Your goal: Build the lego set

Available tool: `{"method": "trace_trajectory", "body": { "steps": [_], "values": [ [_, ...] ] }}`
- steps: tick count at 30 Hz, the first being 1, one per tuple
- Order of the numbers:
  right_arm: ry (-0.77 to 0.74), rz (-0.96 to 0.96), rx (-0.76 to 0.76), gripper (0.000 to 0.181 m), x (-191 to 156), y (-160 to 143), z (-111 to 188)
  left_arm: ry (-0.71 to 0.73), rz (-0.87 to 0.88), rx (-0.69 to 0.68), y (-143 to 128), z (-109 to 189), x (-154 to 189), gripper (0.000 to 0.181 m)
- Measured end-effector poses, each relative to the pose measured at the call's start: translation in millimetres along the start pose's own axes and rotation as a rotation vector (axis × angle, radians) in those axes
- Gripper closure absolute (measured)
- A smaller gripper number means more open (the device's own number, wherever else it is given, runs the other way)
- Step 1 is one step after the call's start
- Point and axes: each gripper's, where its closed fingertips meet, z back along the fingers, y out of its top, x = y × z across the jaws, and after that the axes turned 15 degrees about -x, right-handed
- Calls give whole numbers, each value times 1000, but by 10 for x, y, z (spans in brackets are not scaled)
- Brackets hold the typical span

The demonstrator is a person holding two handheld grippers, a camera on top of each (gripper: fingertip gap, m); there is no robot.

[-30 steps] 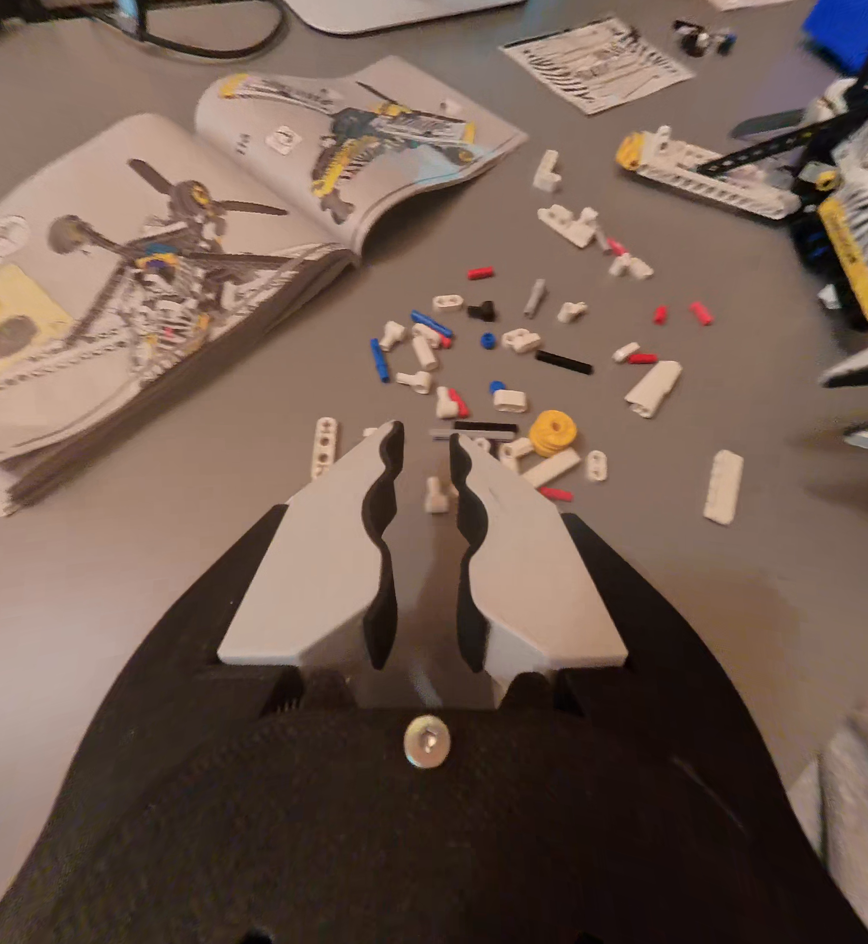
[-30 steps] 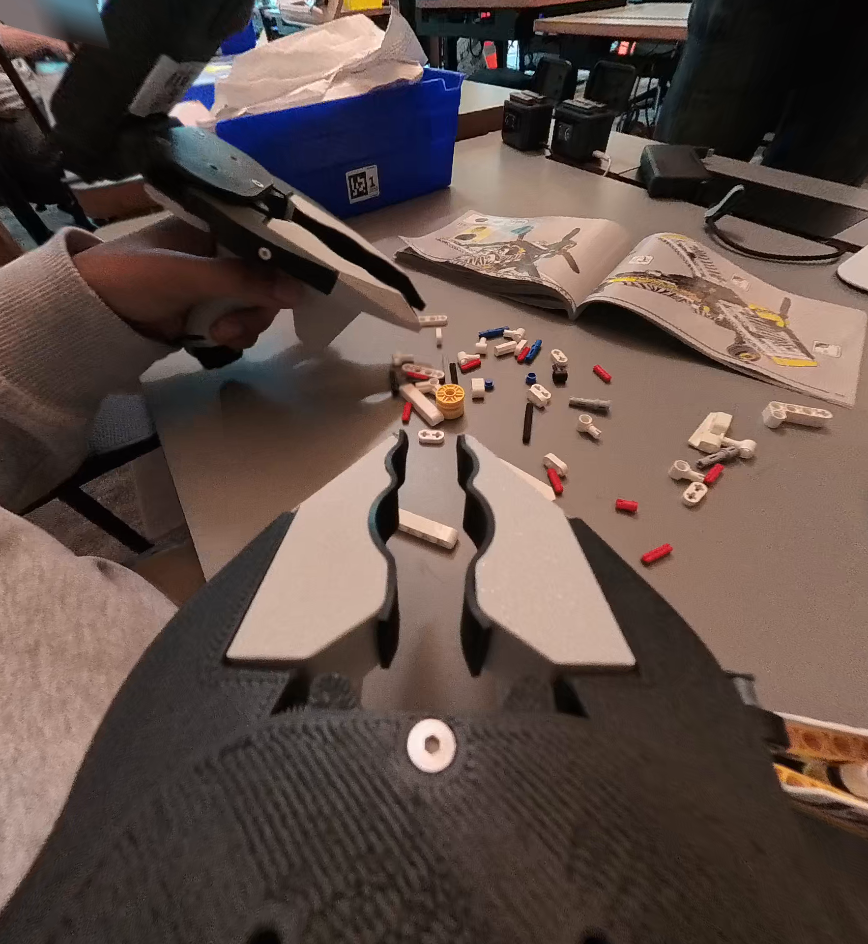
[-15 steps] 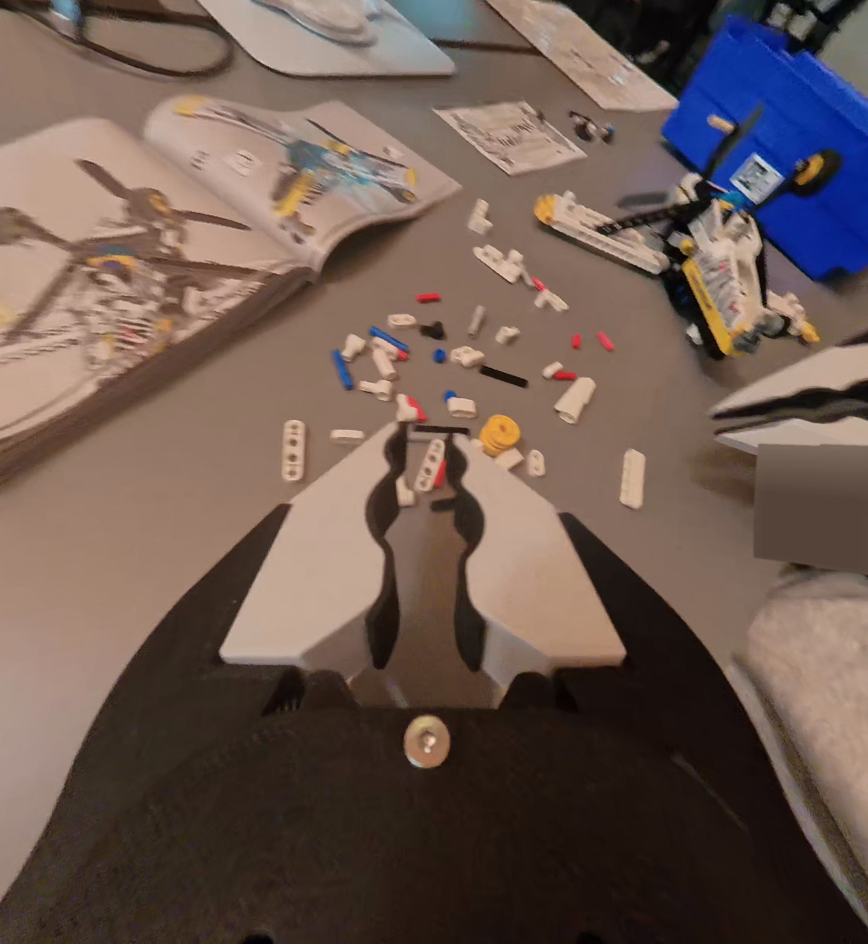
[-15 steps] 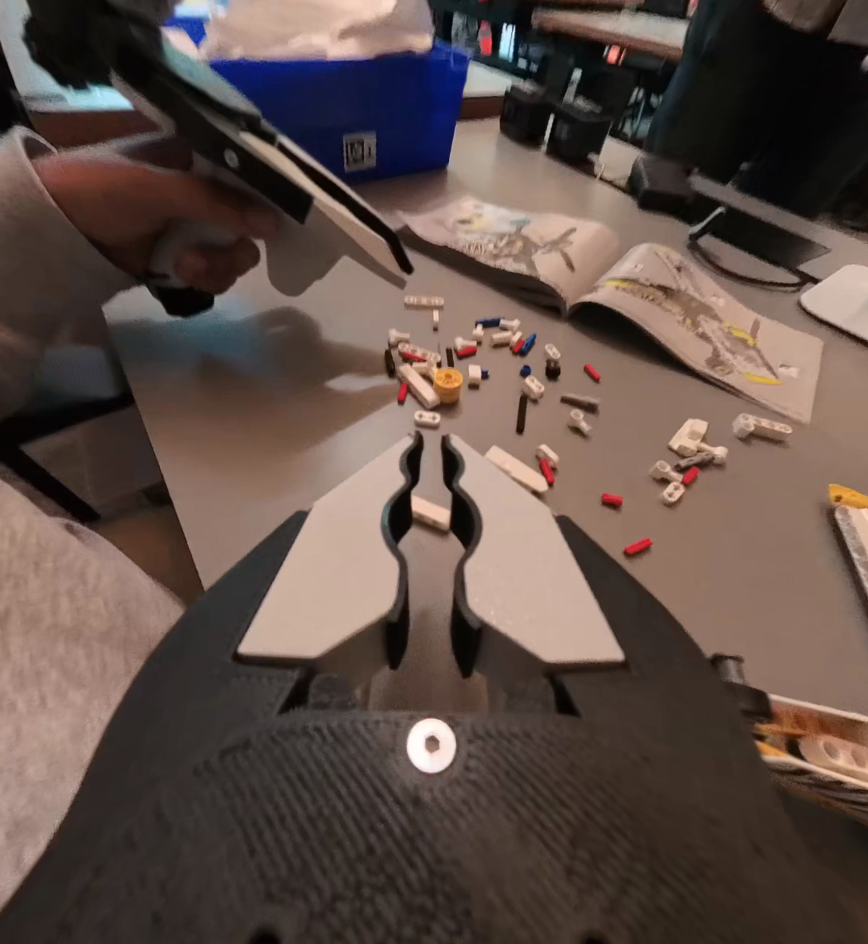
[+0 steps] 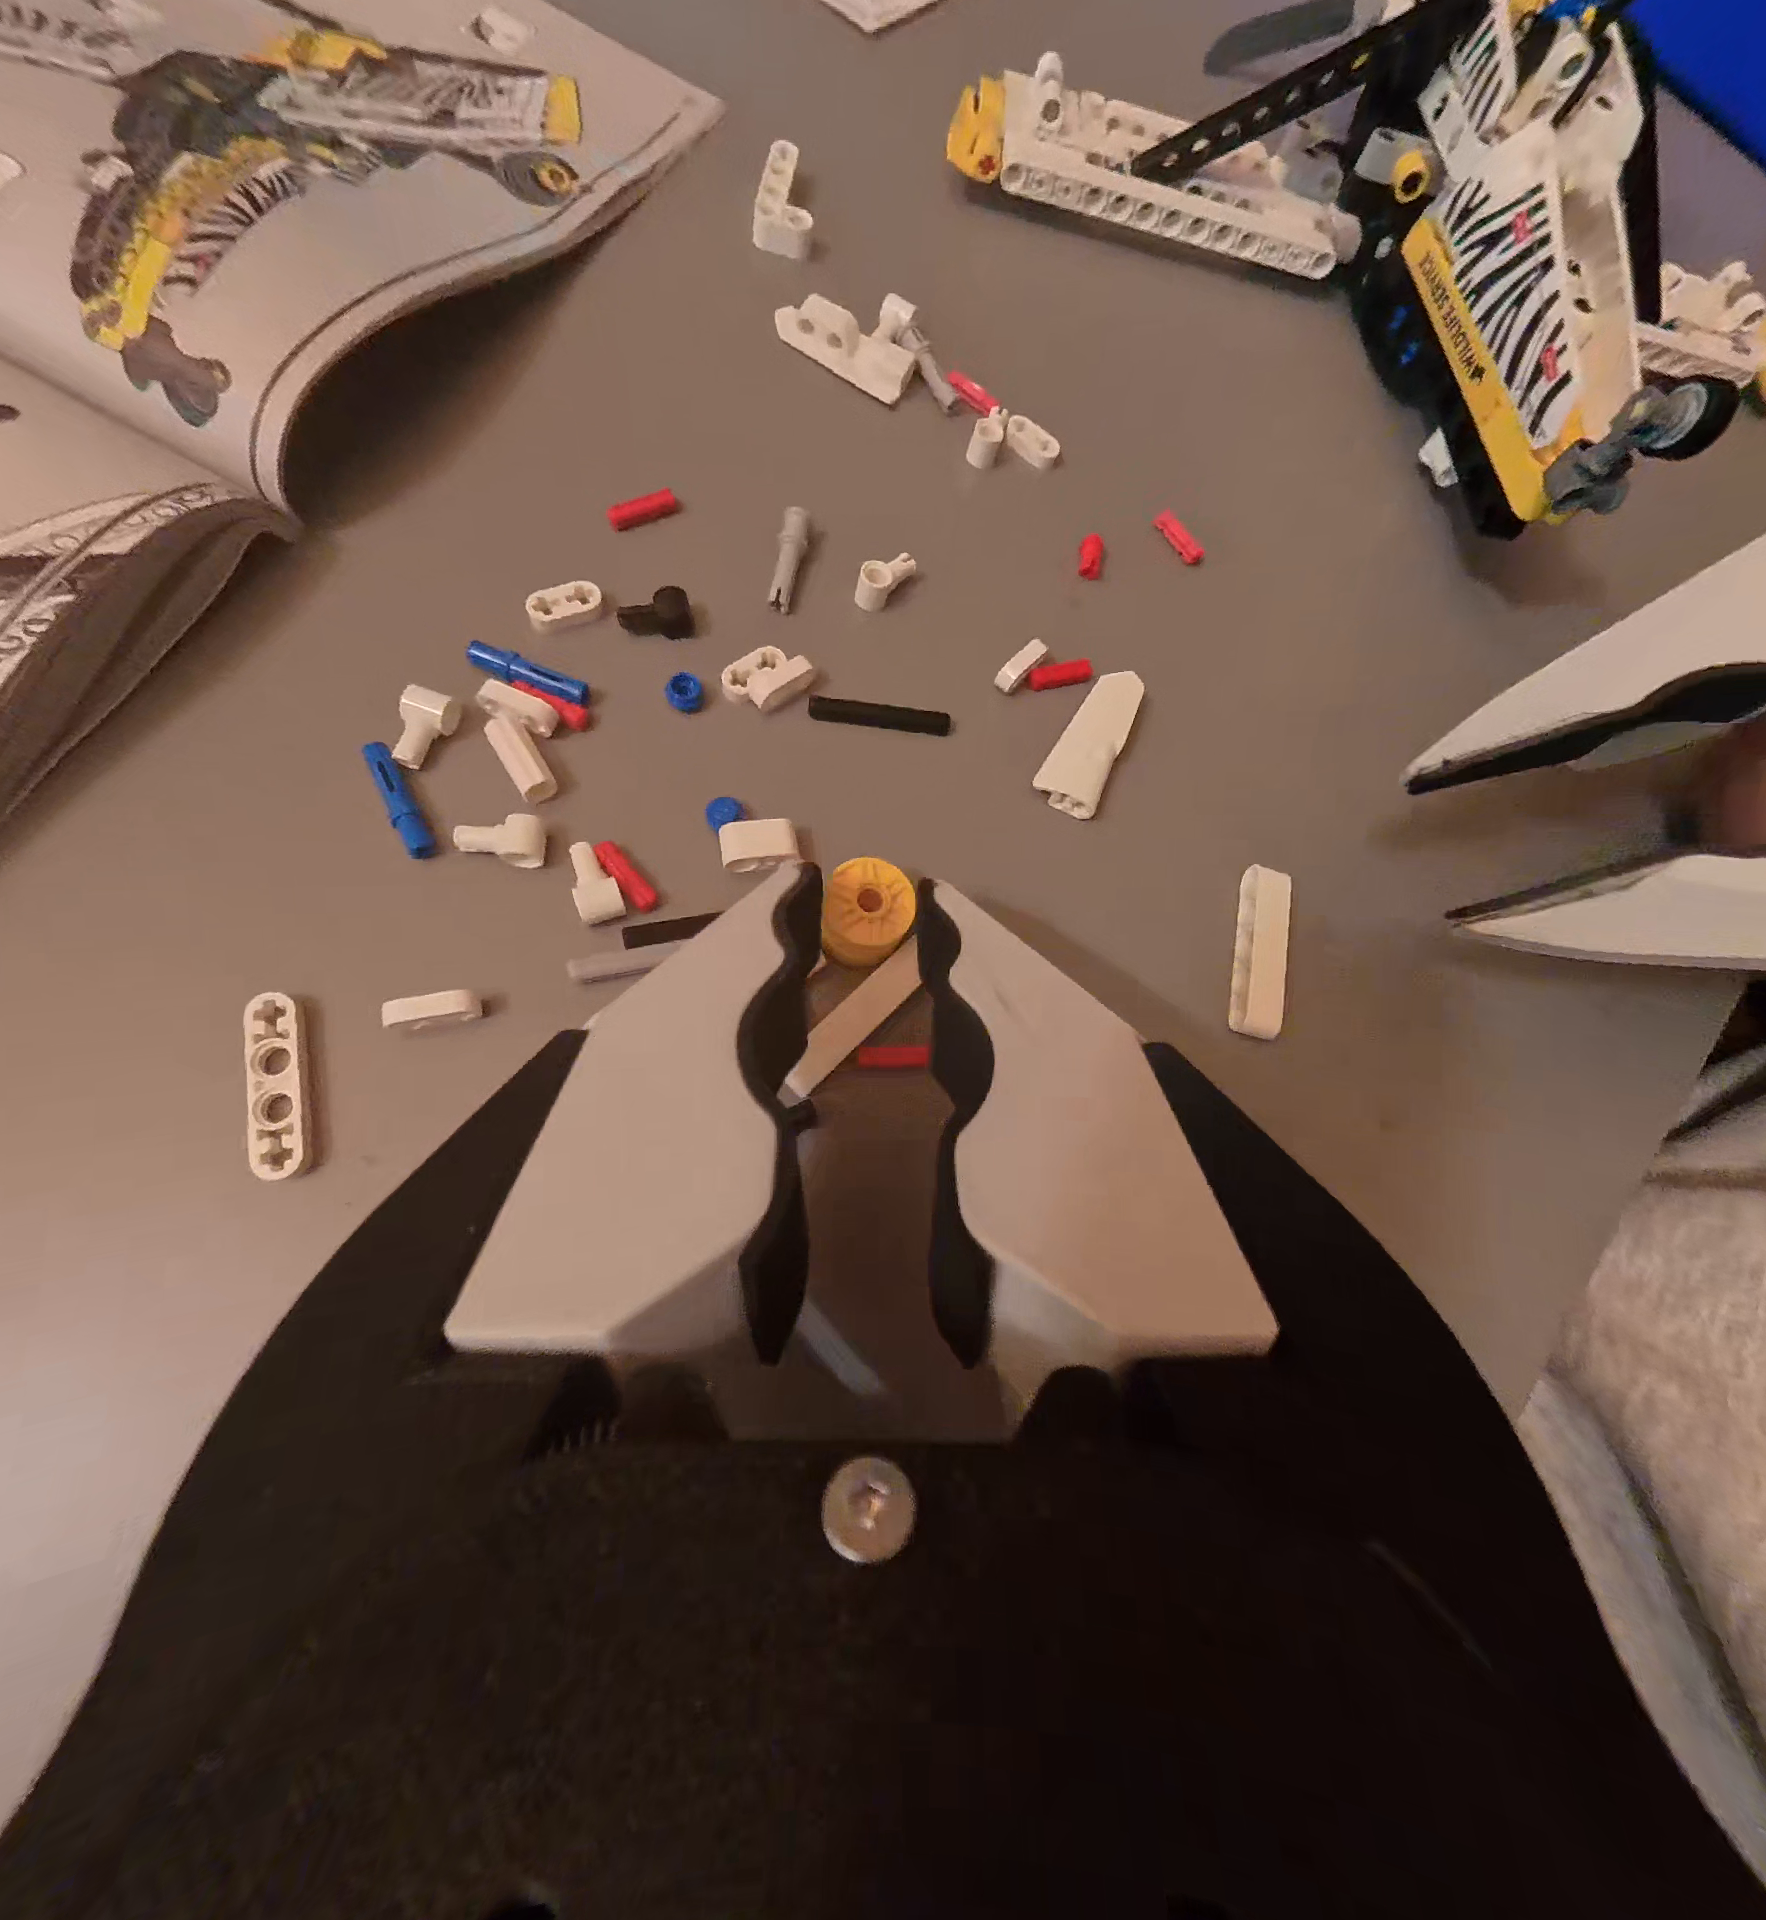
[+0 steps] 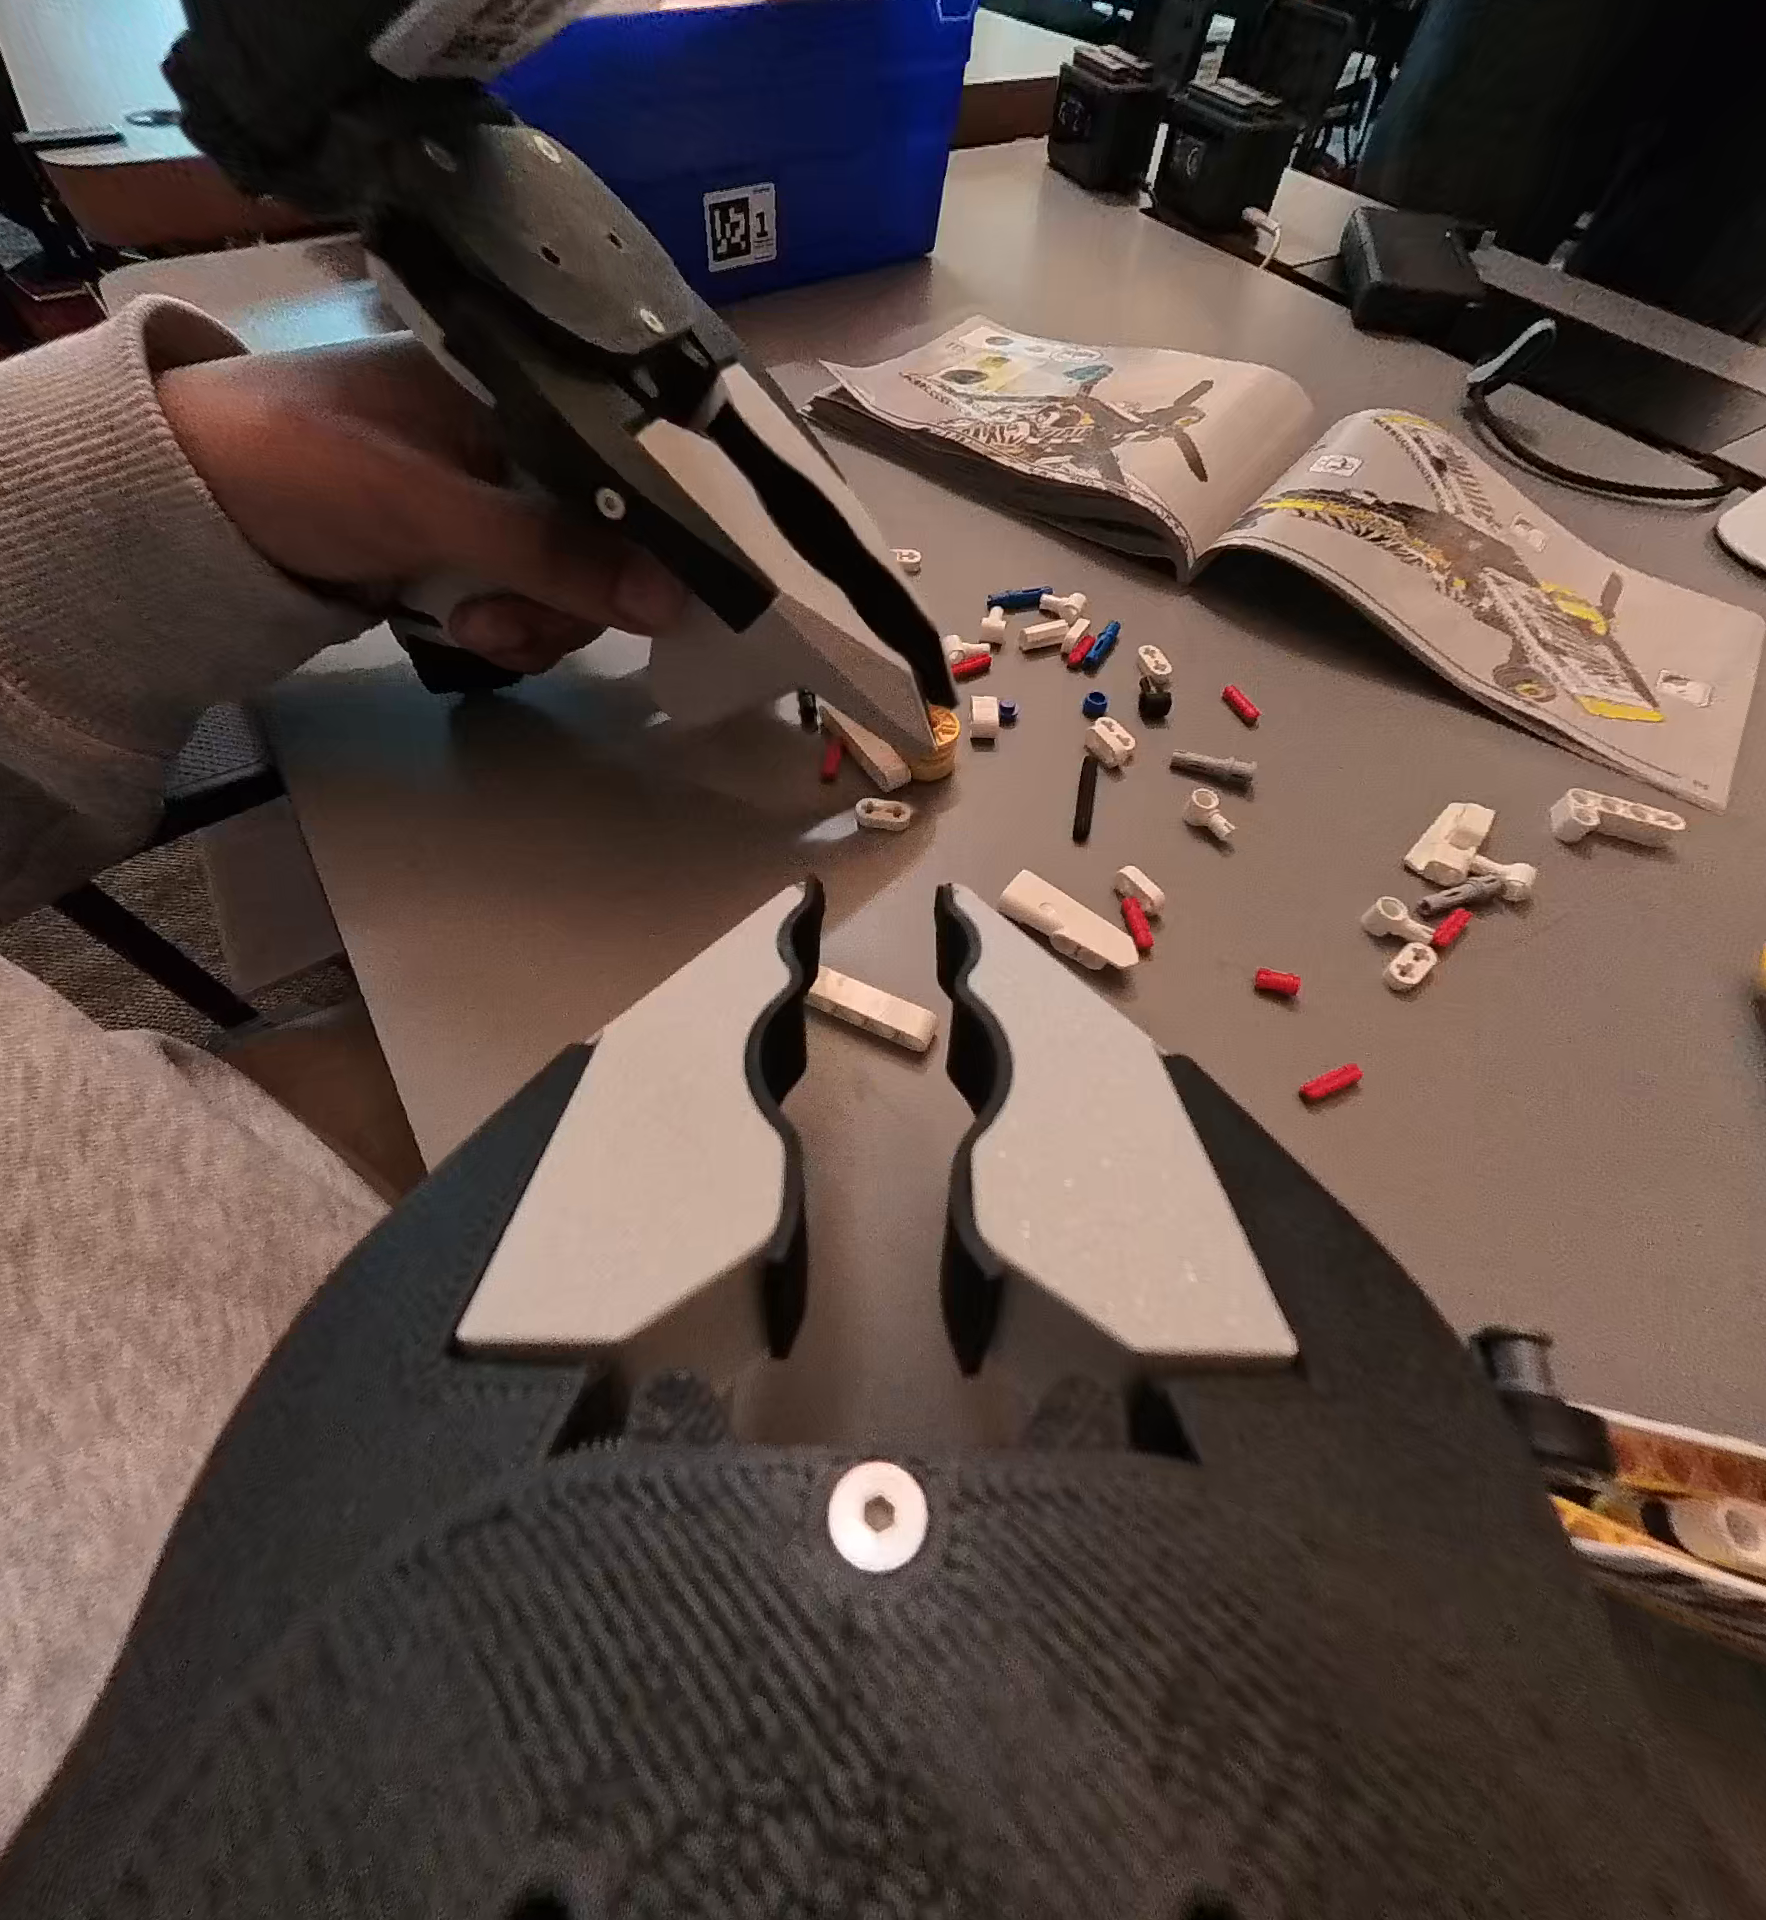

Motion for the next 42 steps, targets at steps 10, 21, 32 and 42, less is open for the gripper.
{"method": "trace_trajectory", "body": {
  "steps": [10, 21, 32, 42],
  "values": [
    [34, -60, 76, 163, 53, 63, 103, -94, -33, 42, 197, 25, 252, 166],
    [35, -52, 91, 163, 42, 74, 122, -215, -158, -71, 247, -297, 715, 165],
    [44, -58, 105, 162, 47, 82, 145, -232, -86, -45, 183, -100, 666, 151],
    [64, -103, 141, 163, 120, 84, 223, -125, -105, -84, -272, -116, 842, 151]
  ]
}}
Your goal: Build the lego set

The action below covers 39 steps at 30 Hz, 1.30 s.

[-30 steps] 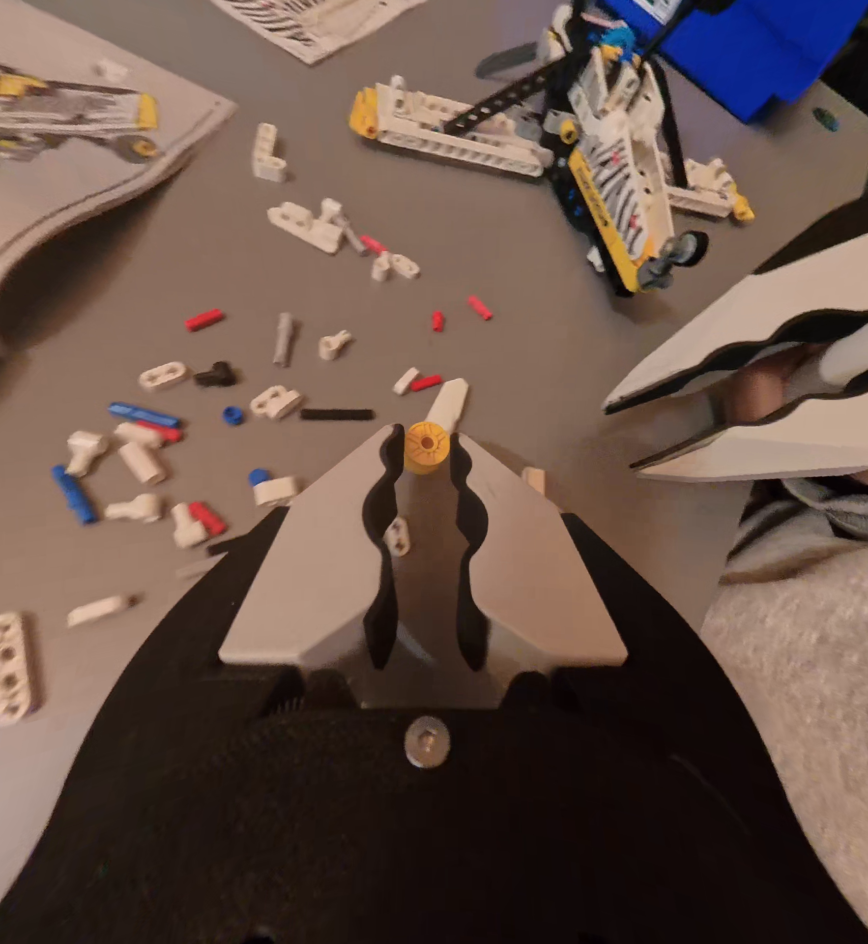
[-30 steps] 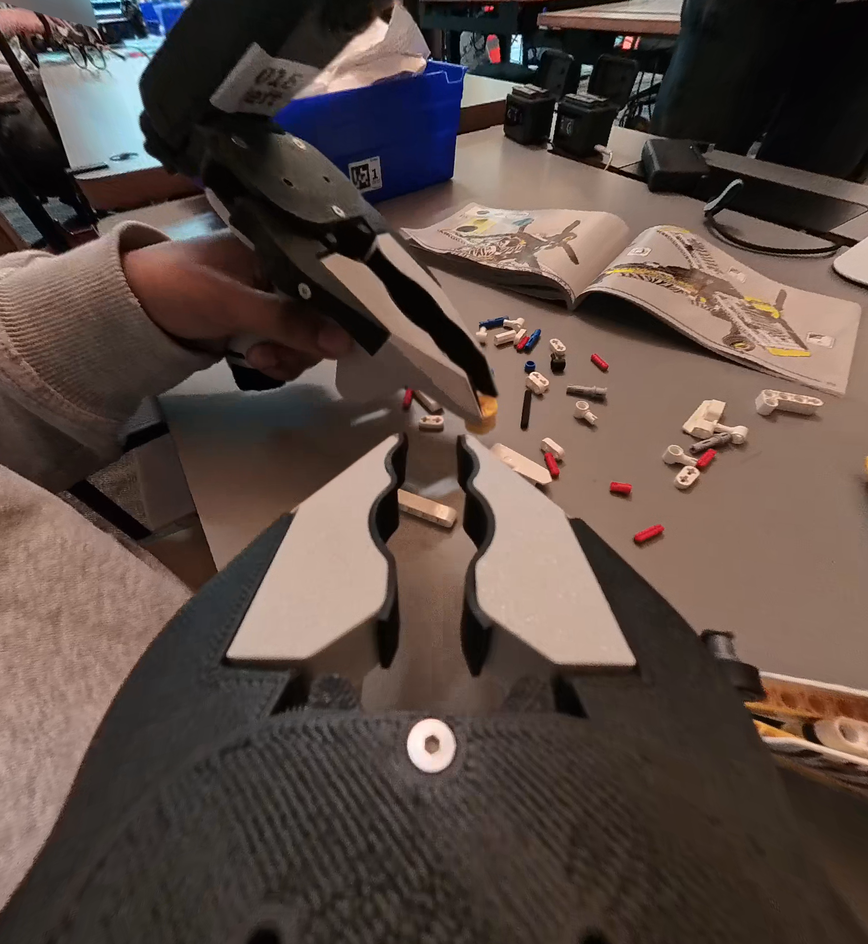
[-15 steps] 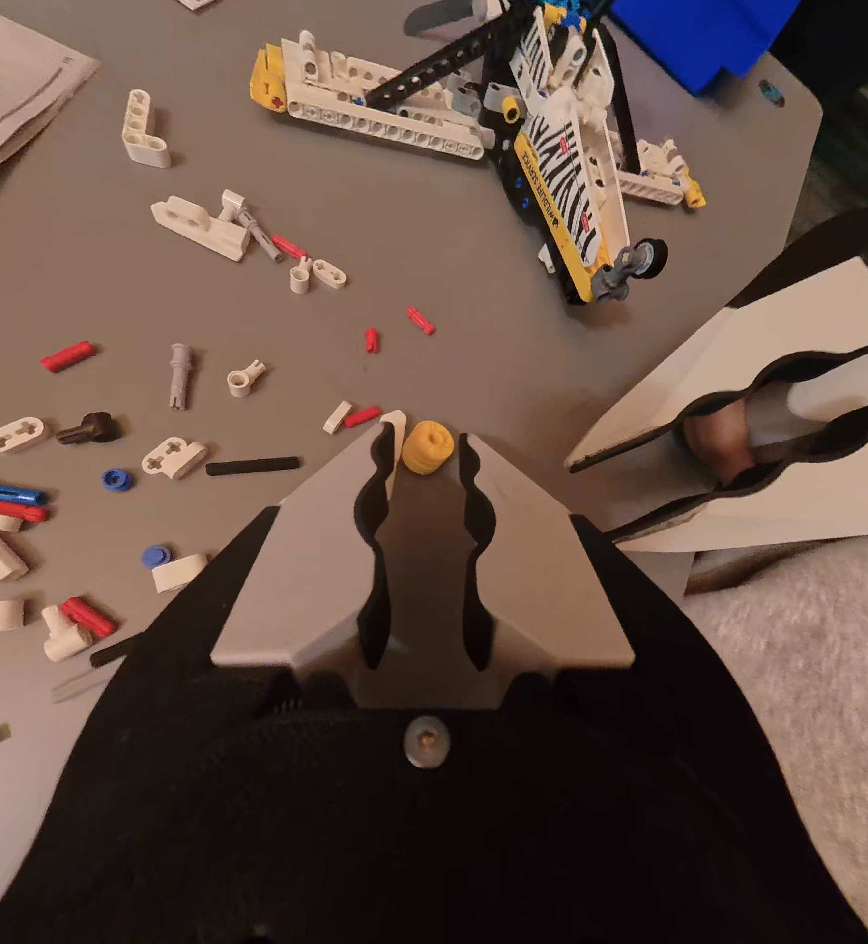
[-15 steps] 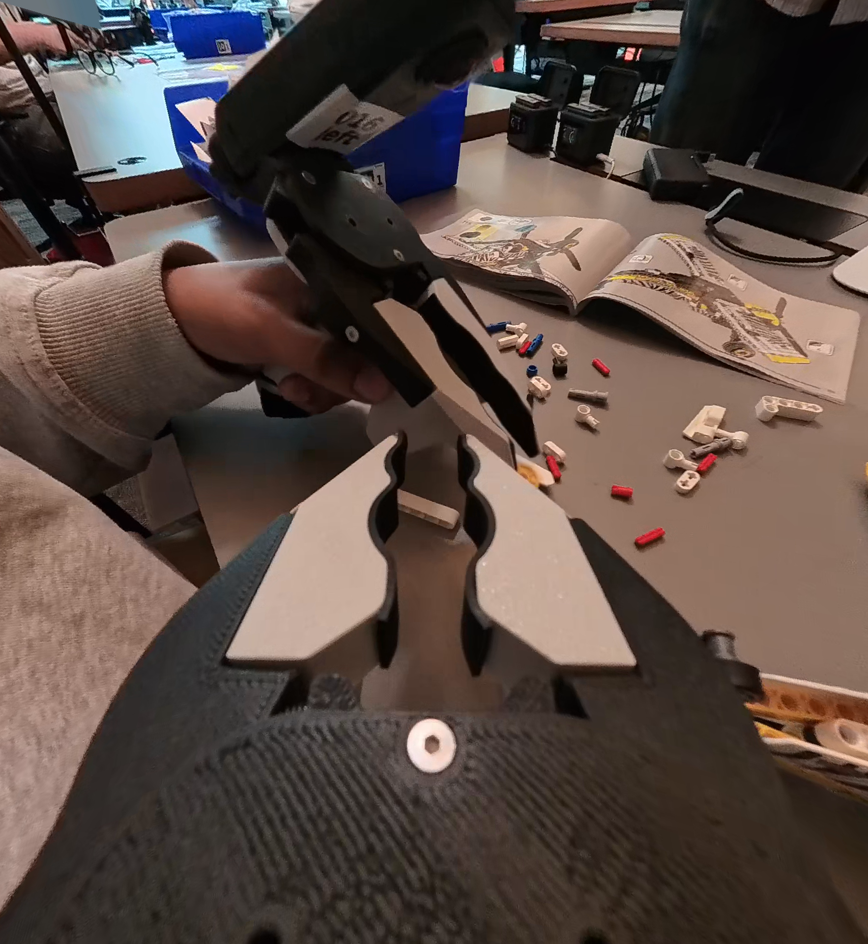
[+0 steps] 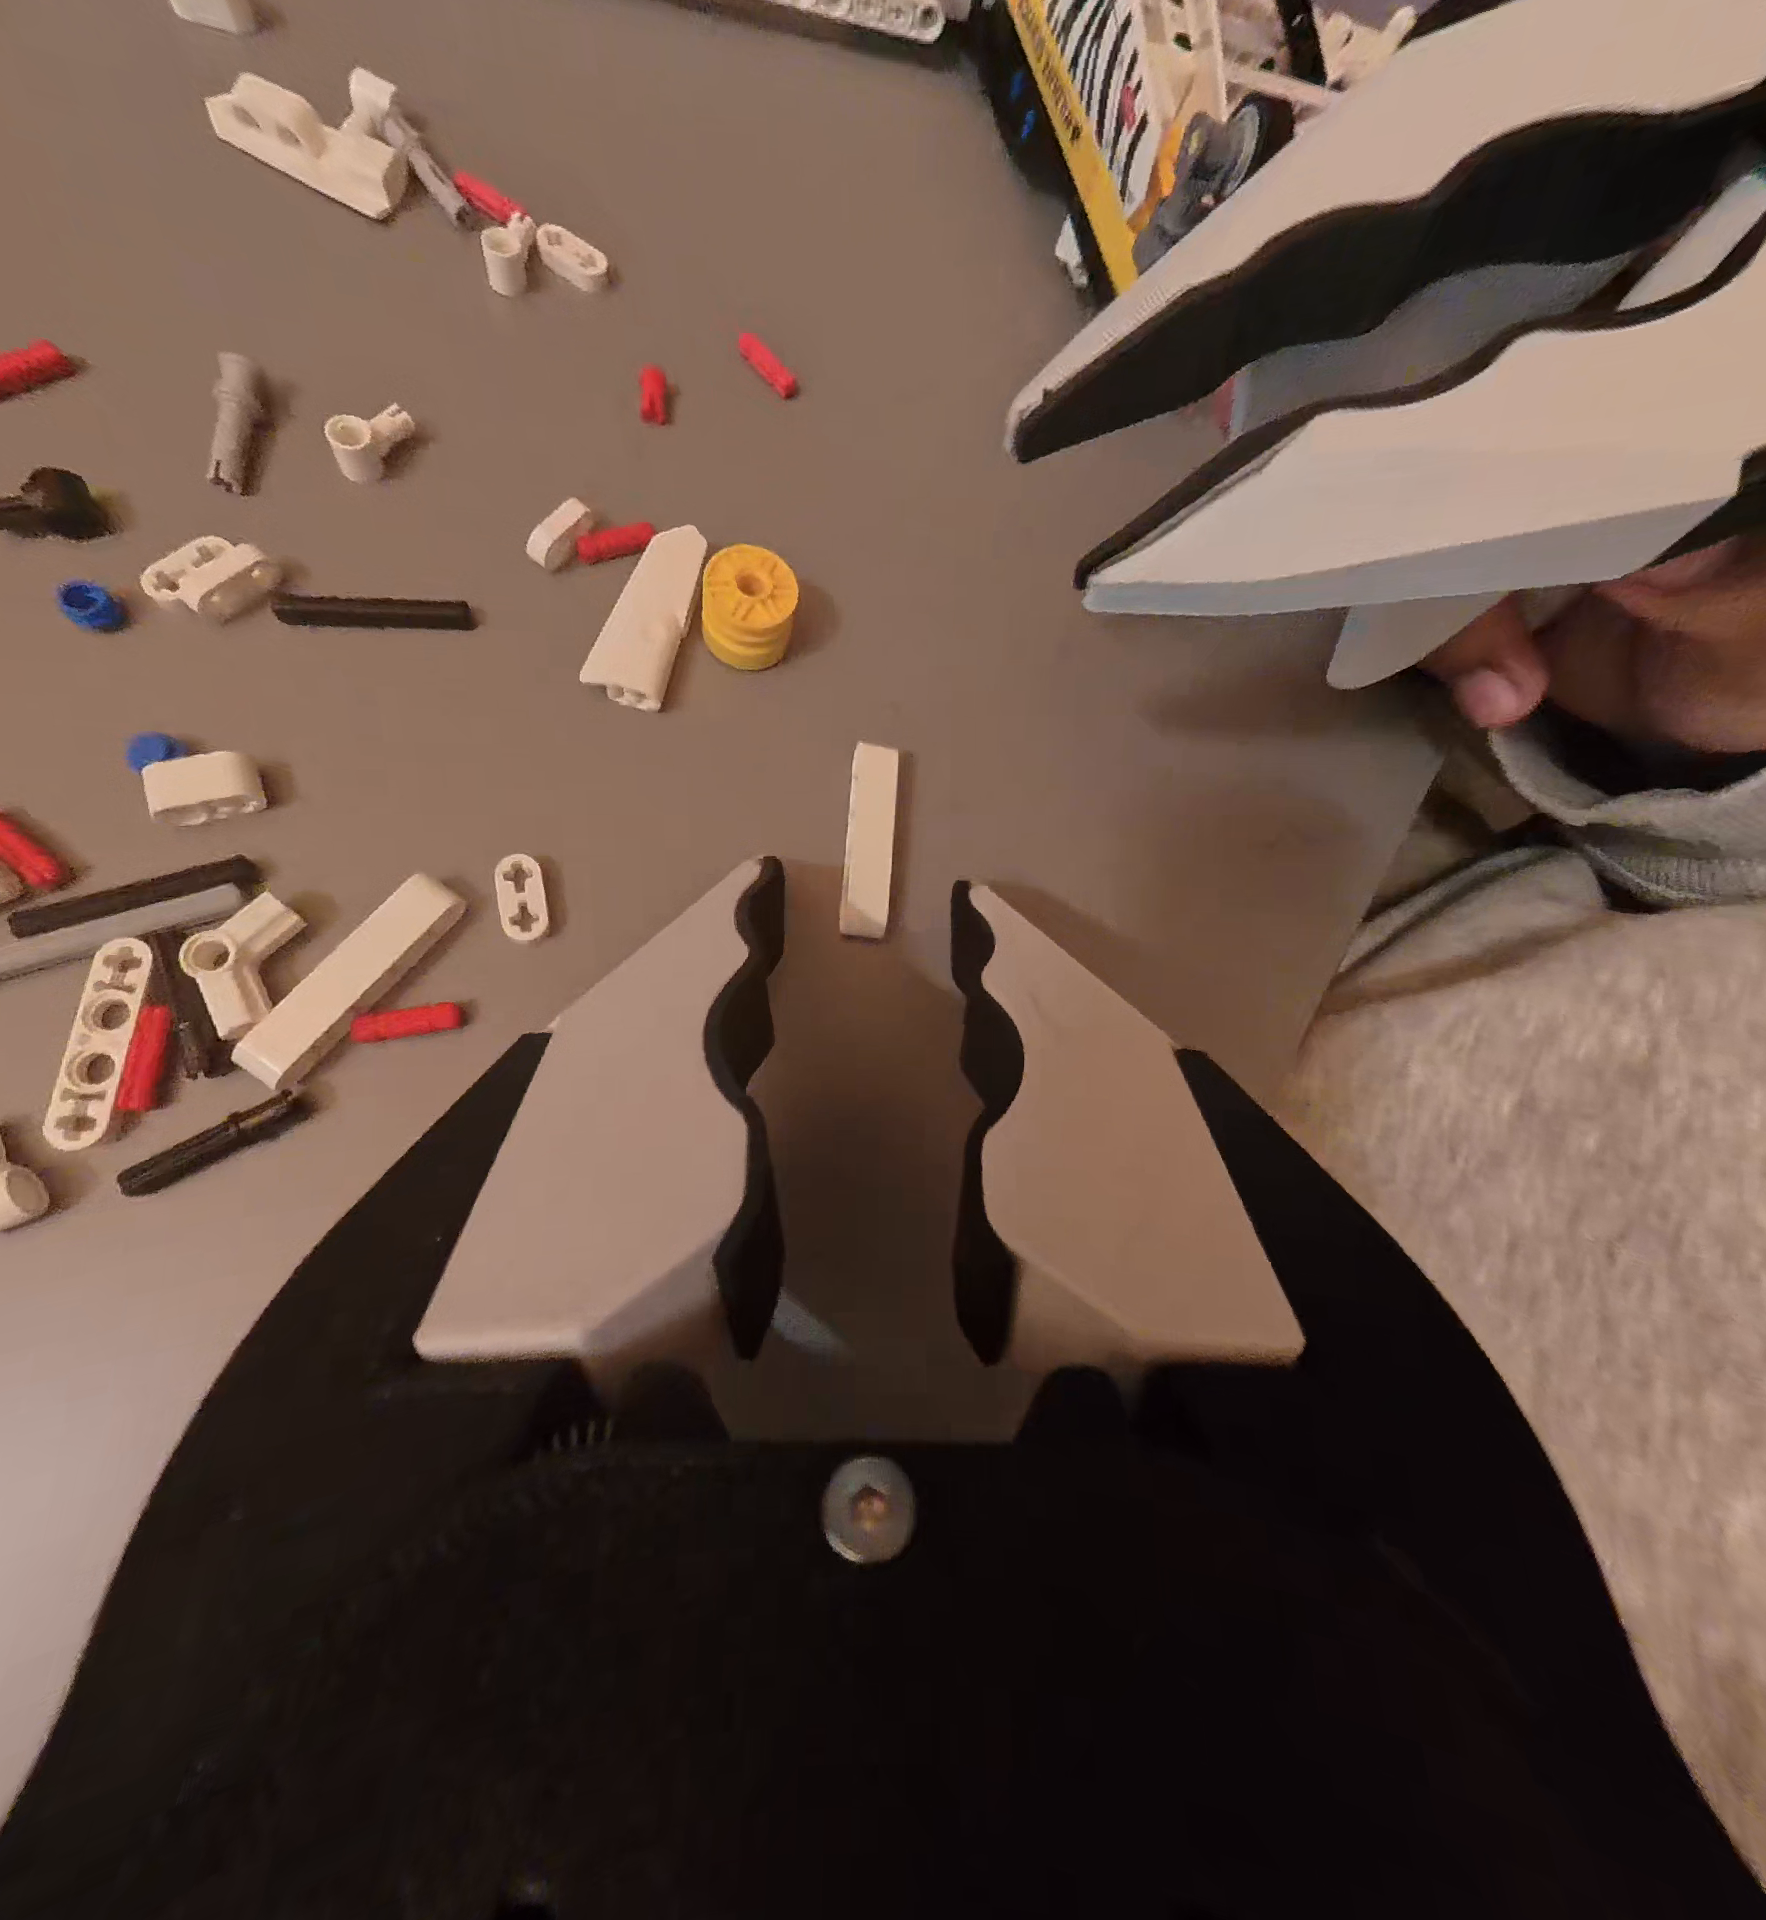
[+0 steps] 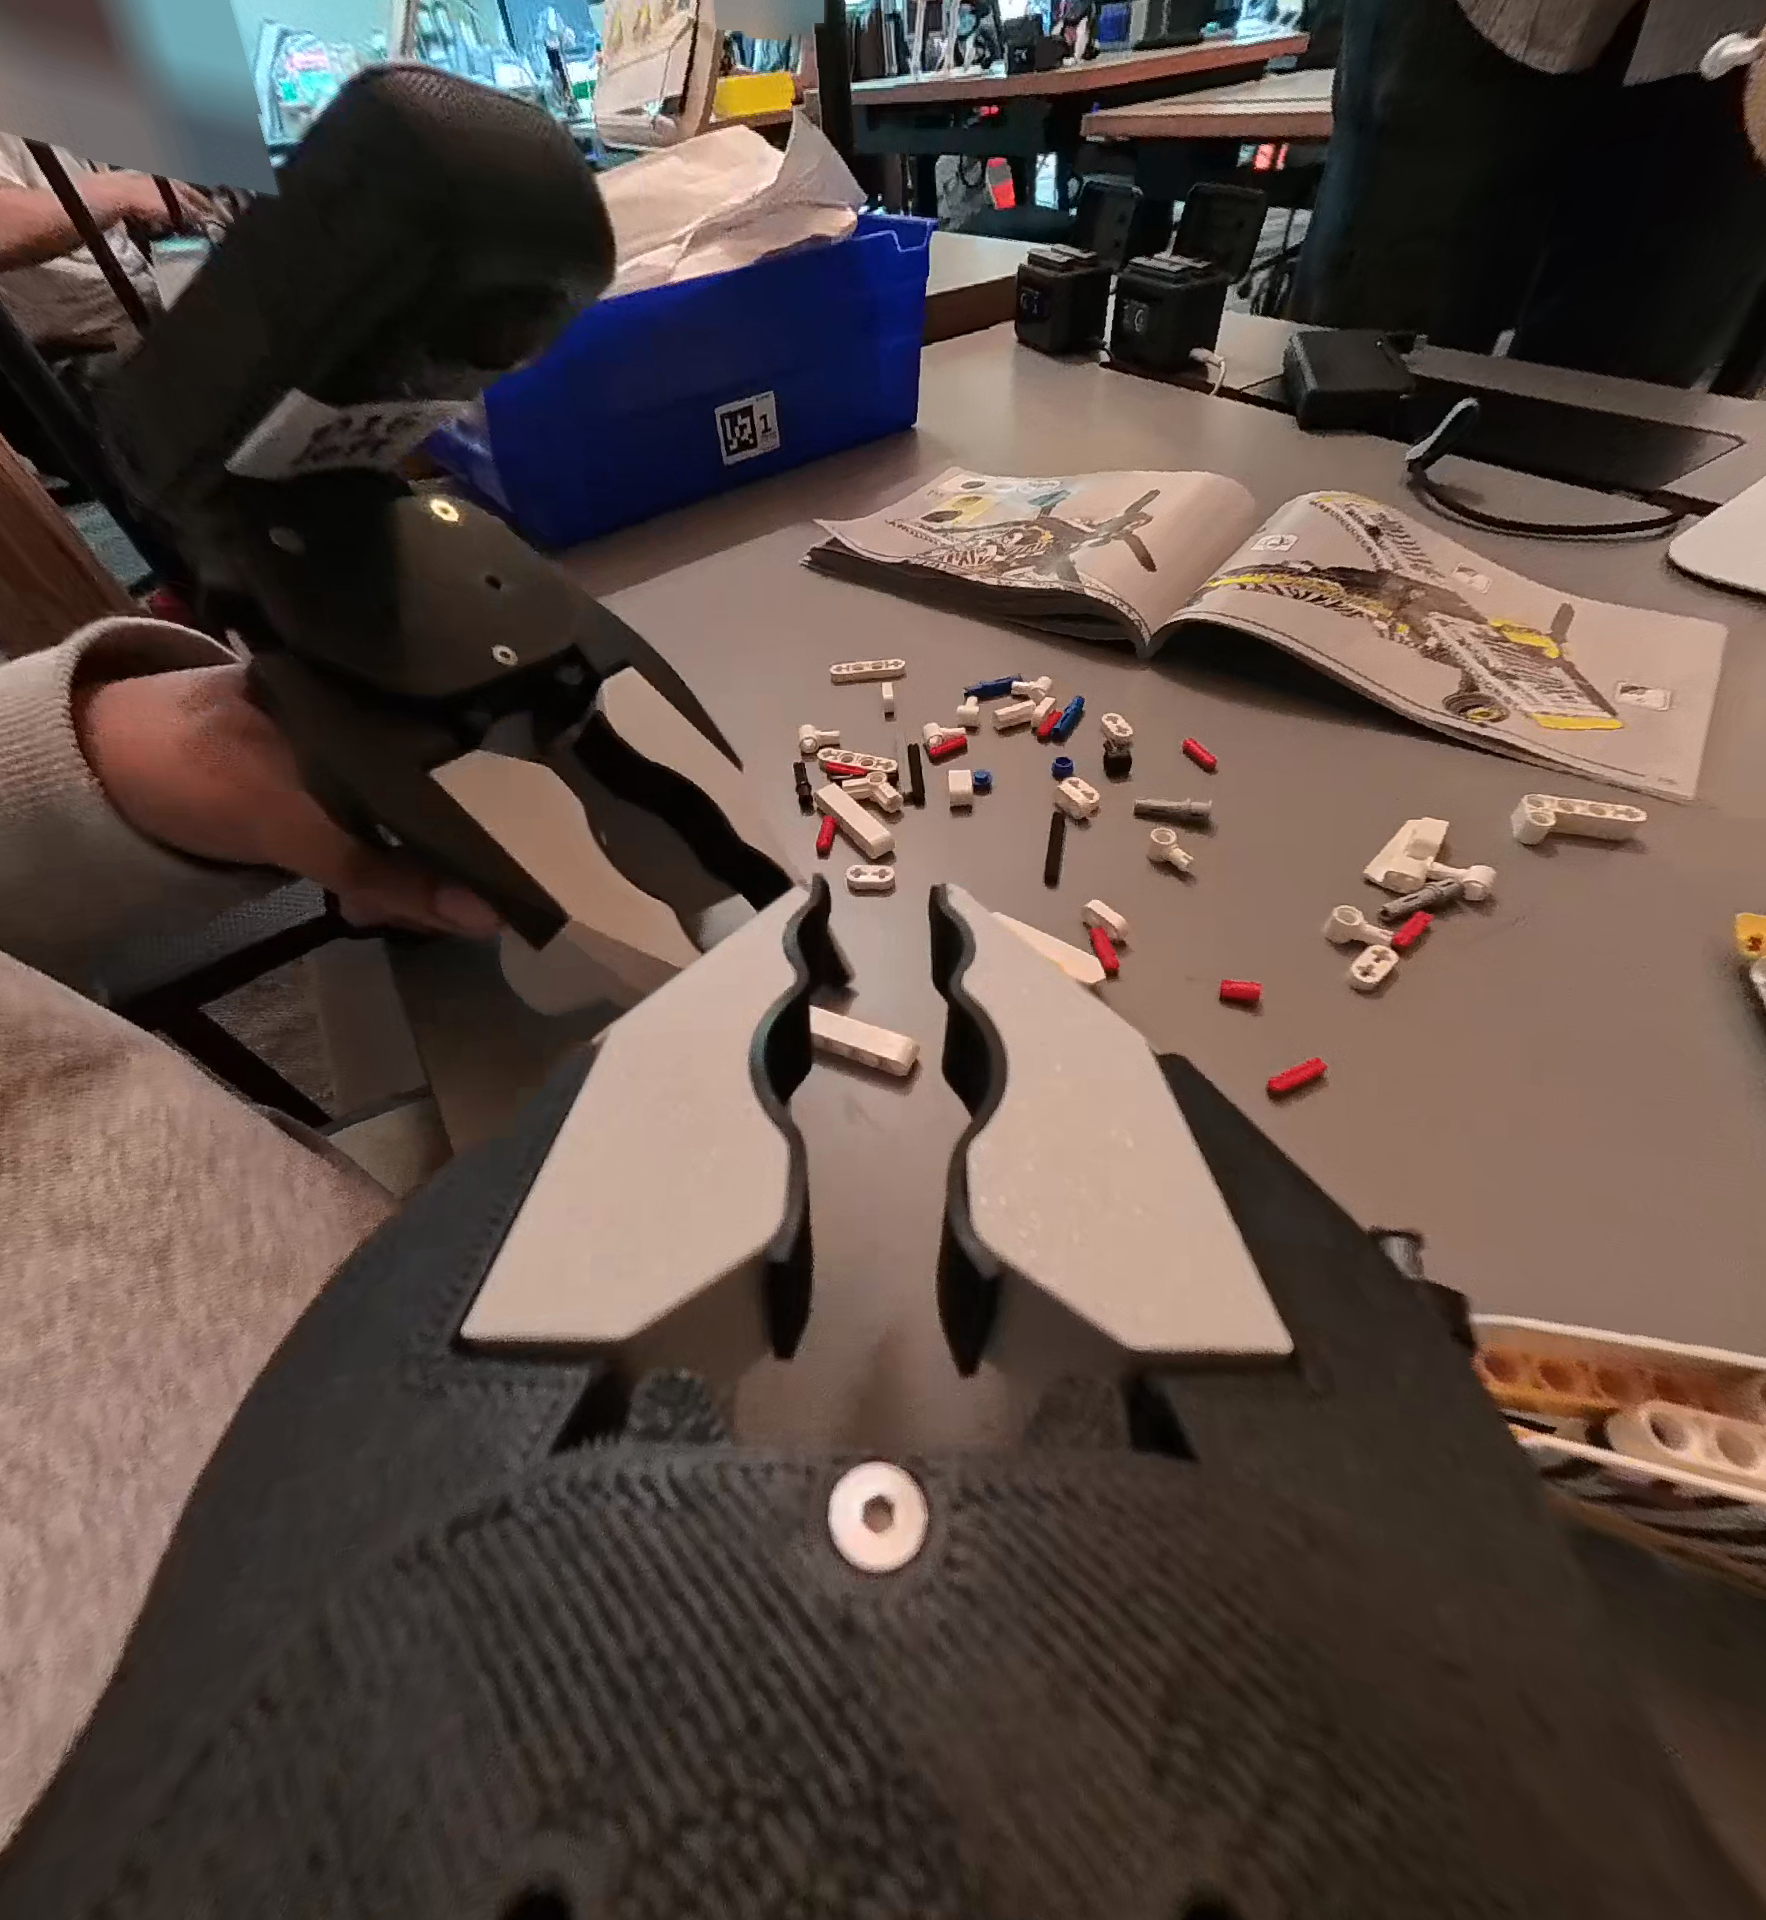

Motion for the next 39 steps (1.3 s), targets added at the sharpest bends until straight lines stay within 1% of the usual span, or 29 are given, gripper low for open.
{"method": "trace_trajectory", "body": {
  "steps": [3, 6, 10, 13, 17, 22, 27, 30, 33, 39],
  "values": [
    [-74, 39, -8, 165, 102, -8, 72, 4, 13, -2, 44, -30, -21, 154],
    [-161, 88, -2, 167, 213, 51, 200, 57, 0, -16, 51, -42, -91, 167],
    [-164, 74, 48, 167, 252, 109, 295, 58, -39, -32, 54, -38, -93, 175],
    [-124, 44, 58, 167, 237, 92, 290, 84, -23, -28, 58, 1, -217, 175],
    [-116, 40, 69, 167, 226, 91, 287, 98, 15, -4, 136, 59, -398, 175],
    [-110, 40, 60, 167, 217, 69, 255, 106, 30, -12, 252, 22, -540, 175],
    [-94, 36, 62, 167, 184, 65, 226, 99, 33, -29, 265, -36, -552, 174],
    [-88, 30, 57, 167, 182, 43, 204, 80, 43, -28, 242, -15, -533, 163],
    [-78, 19, 62, 167, 182, 35, 200, 65, 59, -1, 239, 69, -517, 160],
    [-53, 21, 71, 167, 123, 51, 180, 52, 101, 52, 225, 285, -541, 159]
  ]
}}
